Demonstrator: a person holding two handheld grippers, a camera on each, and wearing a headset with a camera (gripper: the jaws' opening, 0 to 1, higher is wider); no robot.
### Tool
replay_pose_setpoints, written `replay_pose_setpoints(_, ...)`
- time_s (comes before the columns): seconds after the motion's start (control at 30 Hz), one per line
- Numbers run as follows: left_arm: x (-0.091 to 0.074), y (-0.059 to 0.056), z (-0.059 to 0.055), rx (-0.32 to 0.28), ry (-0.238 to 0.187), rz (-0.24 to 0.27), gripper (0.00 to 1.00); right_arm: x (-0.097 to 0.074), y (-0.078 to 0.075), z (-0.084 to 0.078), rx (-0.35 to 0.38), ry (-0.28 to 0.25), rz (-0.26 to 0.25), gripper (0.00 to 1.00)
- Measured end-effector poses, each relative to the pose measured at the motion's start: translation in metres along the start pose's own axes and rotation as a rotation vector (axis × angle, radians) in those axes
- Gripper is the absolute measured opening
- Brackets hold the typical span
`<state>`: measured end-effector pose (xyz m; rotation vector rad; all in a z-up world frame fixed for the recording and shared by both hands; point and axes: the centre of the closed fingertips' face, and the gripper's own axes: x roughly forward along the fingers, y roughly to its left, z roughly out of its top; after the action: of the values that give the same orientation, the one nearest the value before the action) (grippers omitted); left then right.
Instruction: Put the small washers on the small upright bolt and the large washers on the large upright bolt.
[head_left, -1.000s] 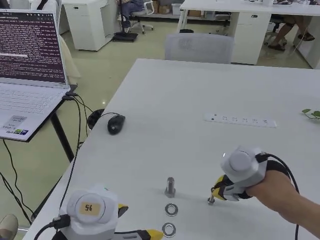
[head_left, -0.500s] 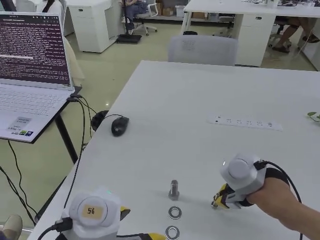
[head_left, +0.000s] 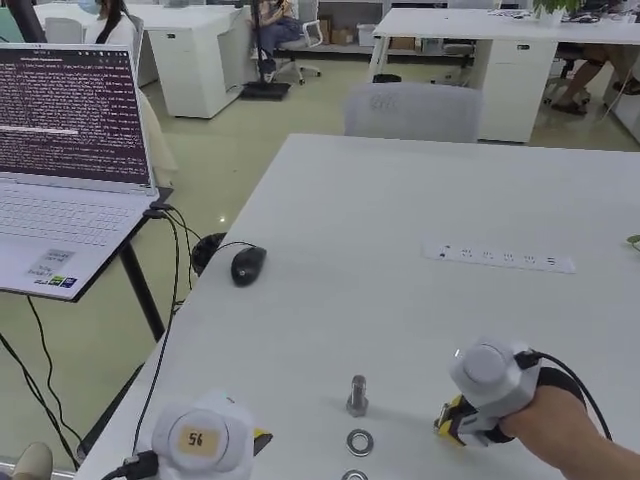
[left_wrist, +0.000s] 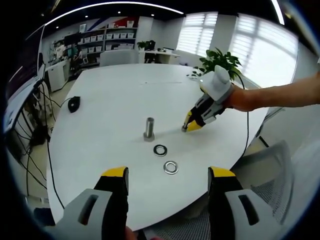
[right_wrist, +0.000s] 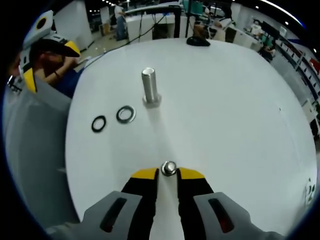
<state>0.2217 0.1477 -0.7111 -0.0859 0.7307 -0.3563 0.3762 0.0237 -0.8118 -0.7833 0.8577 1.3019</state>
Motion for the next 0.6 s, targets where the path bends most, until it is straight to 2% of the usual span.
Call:
replay_pose_setpoints(0.17,0.0,0.0,0.001,0.003,-0.003,-0.001,0.64,-0.005,0.002,-0.005,0.006,-0.008,-0.008,0.19)
replay_pose_setpoints(0.33,-0.001,0.0,-0.002,0.001,0.0,0.001,0.64,-0.009,0.007,-0.018,0.022,-0.003,-0.018,0.19)
replay_pose_setpoints(0.6,-0.003,0.003,-0.004,-0.006,-0.002,0.008,0.64,-0.012,0.033,-0.029,-0.001,-0.011,0.024,0.19)
